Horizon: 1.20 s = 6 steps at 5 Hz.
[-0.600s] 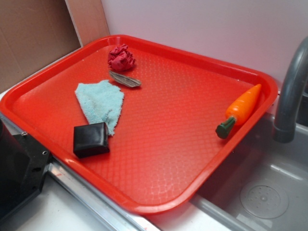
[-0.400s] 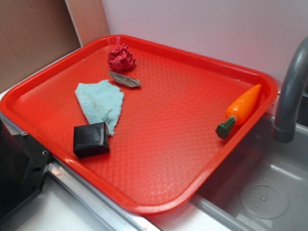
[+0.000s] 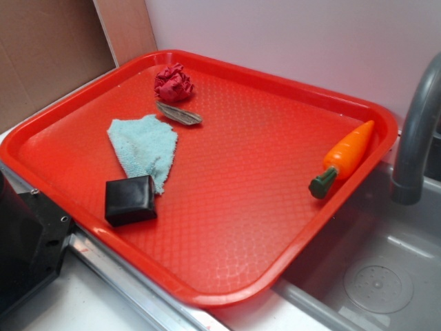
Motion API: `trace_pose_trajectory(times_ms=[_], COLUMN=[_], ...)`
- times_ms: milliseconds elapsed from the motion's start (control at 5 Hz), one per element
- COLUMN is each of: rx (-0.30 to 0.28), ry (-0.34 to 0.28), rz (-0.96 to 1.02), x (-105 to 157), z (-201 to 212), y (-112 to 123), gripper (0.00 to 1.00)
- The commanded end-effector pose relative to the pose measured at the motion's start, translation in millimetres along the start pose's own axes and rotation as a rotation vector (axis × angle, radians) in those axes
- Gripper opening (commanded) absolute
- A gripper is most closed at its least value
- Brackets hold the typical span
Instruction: Grab the wood chip.
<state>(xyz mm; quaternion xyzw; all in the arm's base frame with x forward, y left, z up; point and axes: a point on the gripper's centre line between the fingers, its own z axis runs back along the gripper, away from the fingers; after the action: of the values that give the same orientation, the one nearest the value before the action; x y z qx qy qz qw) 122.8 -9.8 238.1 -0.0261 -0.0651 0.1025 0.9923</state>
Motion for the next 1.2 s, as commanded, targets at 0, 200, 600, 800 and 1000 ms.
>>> trace_pose_trajectory(times_ms=[0,200,600,800,1000], rx=[0.027,0.025,0.079,0.128,0.14], ry=[-0.072,-0.124,-0.196,-0.183,-0.185], rz=[0.41,0.659,0.978,0.973,0.939], x=[43.6,61.7,107.5,118.7,122.9], z=[-43.0,-70.1,-134.1,-167.9,-190.0], y=[11.2,28.0,54.4,46.9,36.1], gripper=[1.0,1.0,1.0,1.0,1.0])
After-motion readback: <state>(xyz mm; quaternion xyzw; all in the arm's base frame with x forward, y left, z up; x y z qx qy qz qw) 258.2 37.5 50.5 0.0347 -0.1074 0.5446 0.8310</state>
